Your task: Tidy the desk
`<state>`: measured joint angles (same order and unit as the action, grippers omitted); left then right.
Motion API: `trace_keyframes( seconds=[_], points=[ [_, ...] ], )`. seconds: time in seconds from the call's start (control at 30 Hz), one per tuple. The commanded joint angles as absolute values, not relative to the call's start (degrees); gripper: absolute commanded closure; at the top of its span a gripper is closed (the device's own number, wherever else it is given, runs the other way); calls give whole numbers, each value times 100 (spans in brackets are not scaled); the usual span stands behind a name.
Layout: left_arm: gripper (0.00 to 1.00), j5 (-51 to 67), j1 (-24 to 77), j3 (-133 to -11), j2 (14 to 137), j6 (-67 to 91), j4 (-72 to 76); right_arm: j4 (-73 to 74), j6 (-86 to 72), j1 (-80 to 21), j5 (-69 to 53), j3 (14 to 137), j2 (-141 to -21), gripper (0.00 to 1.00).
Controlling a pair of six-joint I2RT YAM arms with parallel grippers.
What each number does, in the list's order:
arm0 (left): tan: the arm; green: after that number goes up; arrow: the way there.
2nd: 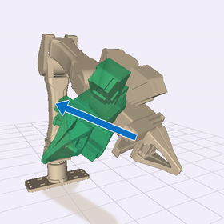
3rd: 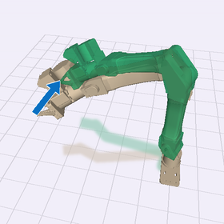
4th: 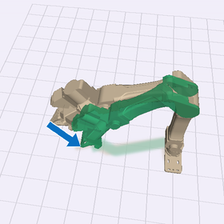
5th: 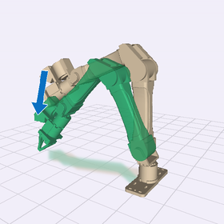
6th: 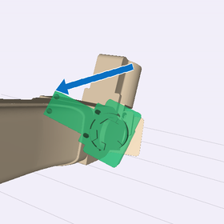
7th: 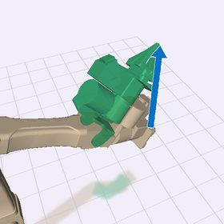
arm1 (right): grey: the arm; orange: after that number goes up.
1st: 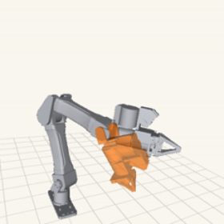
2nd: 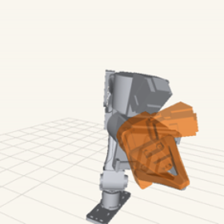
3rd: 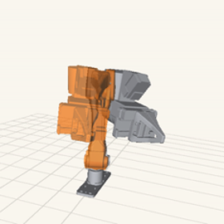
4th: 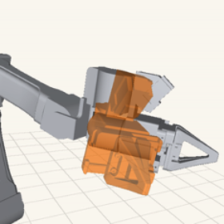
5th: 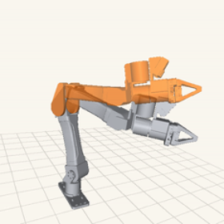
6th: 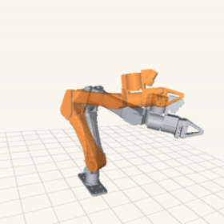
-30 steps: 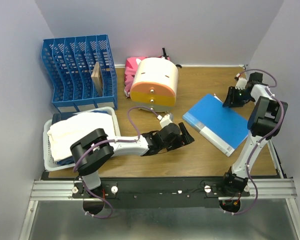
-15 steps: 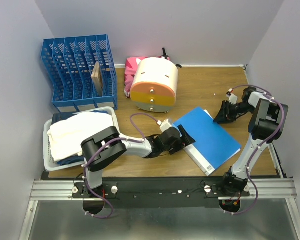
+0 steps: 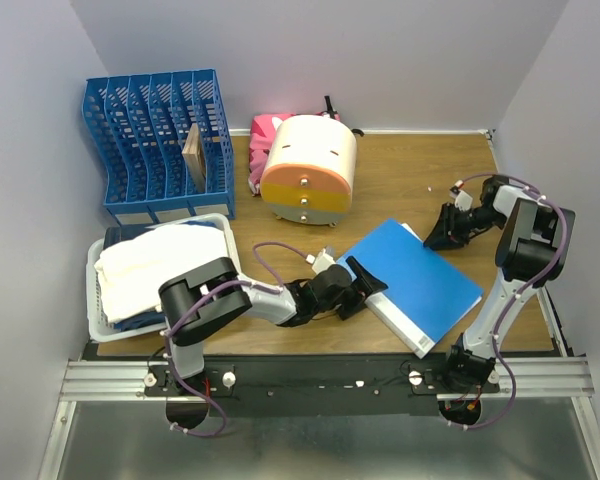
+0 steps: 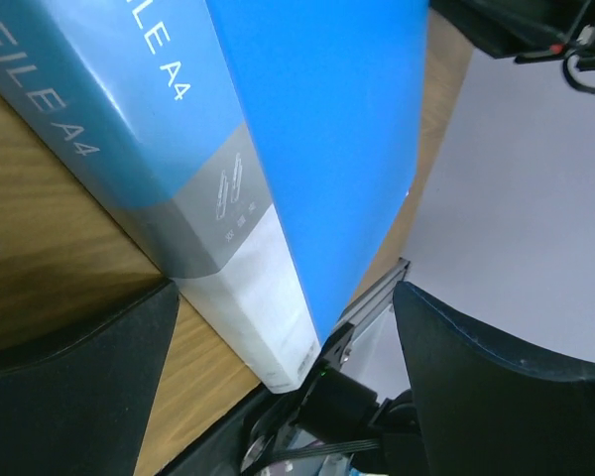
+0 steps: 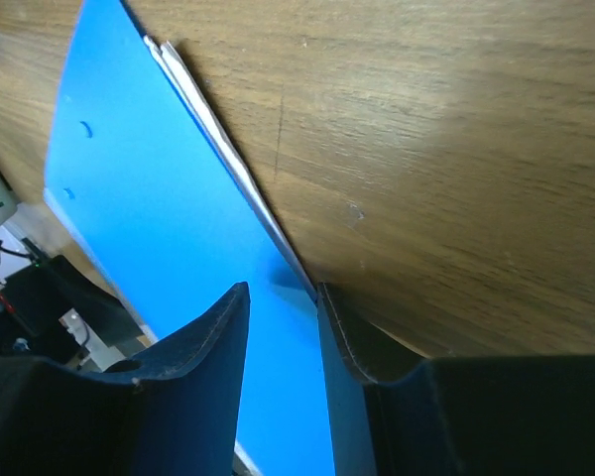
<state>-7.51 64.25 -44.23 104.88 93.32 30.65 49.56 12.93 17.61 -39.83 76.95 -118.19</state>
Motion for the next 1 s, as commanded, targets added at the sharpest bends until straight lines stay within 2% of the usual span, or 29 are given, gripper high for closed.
trace_keyframes(
  seconds=[0.0,0.1,0.37,0.5,0.73,0.97],
  points=[
    [1,-967,6539,-4491,10152,9333,1138,4799,1301,1512,-2575,7260,-12498,57],
    [1,-1037,6600,-4657,10002,9466,355,4772,1231,1512,-2523,7304,-12533,57],
    [1,-923,6653,-4527,10177,9606,702,4746,1230,1486,-2505,7207,-12568,57],
    [1,-932,6636,-4141,10423,9563,2122,4746,1283,1380,-2522,7049,-12516,58],
    [1,-993,6486,-4166,10758,9185,3083,4930,1432,1073,-2680,6847,-12524,65],
    [1,-1380,6469,-3780,10644,8368,4806,4869,1459,879,-2566,6724,-12481,67]
  ],
)
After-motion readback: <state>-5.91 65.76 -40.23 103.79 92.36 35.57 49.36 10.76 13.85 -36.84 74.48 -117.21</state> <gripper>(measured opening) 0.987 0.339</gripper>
